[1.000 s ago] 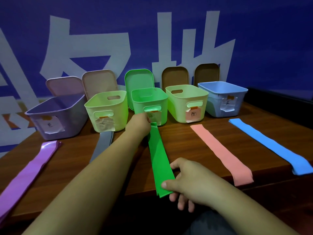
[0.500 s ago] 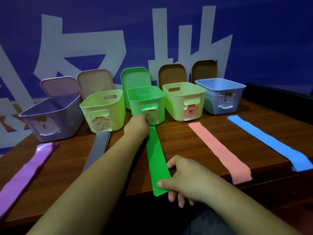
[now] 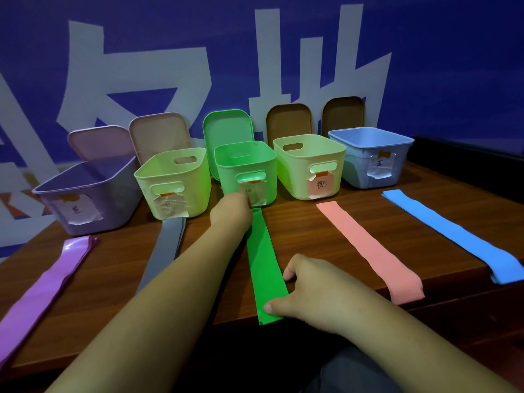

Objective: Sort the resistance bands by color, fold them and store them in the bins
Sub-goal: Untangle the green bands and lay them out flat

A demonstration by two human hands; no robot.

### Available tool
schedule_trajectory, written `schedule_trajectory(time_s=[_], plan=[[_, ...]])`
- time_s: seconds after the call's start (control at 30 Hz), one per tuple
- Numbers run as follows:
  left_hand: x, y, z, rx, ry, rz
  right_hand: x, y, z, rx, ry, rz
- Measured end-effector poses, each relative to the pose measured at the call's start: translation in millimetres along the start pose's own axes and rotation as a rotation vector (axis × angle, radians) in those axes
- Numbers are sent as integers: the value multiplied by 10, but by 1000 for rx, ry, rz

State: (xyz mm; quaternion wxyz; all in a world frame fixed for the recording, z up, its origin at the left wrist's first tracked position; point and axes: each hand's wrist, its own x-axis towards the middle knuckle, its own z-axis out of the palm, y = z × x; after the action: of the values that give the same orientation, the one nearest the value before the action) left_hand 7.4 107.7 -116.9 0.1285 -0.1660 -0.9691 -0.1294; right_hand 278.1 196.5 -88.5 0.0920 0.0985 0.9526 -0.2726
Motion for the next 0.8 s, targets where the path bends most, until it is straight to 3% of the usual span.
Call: schedule_trajectory(time_s=[0.17, 0.53, 0.67, 0.8], plan=[[-18, 14, -3, 16, 20, 33, 7, 10, -36, 20, 5, -7], [-245, -436, -813, -154, -48, 183, 363, -367, -29, 39, 281, -134], [-529, -1027, -1288, -293, -137, 105, 544, -928, 165, 24, 242, -260], [-784, -1791, -1590, -385, -65, -38, 794, -1511, 417, 25, 185, -372]])
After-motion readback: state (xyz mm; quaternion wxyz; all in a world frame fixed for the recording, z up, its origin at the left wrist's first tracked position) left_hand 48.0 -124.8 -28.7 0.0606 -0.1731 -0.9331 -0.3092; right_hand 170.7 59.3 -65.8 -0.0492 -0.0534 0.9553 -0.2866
